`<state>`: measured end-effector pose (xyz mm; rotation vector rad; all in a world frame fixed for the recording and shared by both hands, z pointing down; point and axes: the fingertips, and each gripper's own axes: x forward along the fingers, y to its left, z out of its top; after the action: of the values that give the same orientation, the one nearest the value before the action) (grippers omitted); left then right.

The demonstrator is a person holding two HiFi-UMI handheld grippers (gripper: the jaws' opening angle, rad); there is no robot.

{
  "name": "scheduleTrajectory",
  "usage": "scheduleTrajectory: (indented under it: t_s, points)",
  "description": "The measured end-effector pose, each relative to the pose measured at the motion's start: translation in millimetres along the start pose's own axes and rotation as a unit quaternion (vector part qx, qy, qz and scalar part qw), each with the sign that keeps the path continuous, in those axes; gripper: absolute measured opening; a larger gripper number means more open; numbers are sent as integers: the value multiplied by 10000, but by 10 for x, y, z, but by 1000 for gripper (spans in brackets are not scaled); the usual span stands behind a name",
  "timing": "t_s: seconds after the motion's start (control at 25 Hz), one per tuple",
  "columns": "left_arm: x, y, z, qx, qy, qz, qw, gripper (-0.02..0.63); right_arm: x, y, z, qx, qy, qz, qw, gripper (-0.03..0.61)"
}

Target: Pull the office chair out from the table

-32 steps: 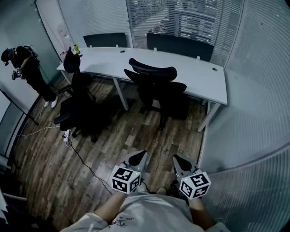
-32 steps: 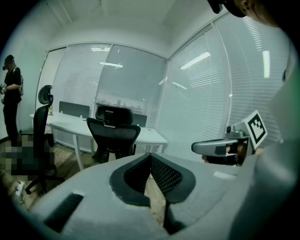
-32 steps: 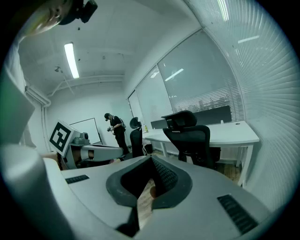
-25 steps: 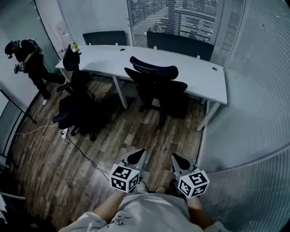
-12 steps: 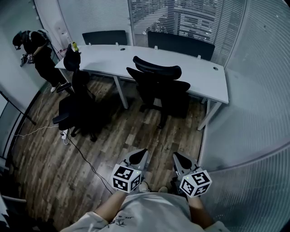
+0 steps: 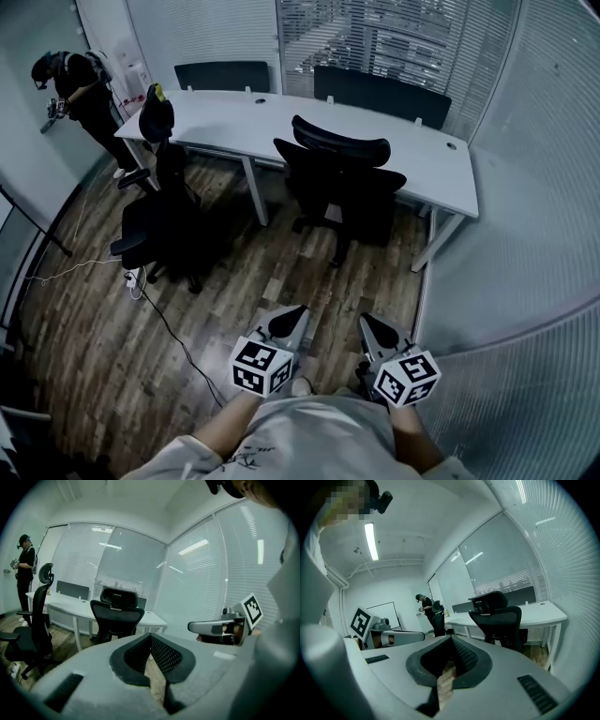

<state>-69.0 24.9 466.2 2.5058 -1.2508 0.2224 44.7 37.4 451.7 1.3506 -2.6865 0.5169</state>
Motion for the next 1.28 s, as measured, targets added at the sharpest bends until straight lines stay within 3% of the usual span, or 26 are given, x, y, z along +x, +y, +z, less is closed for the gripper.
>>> scheduleTrajectory:
  t_s: [0.6, 0.84, 1.28]
  points:
    - [248, 128, -70, -42, 182, -234, 9996, 11, 180, -186, -101, 78, 113, -183, 9997, 6]
    - [675, 369, 49, -30, 185, -140, 9997, 11, 556, -582, 28, 97, 60, -151, 9998, 6]
    - [1731, 929, 584, 3, -8, 89, 10000, 11, 1436, -1468, 626, -132, -3, 119, 9998, 6]
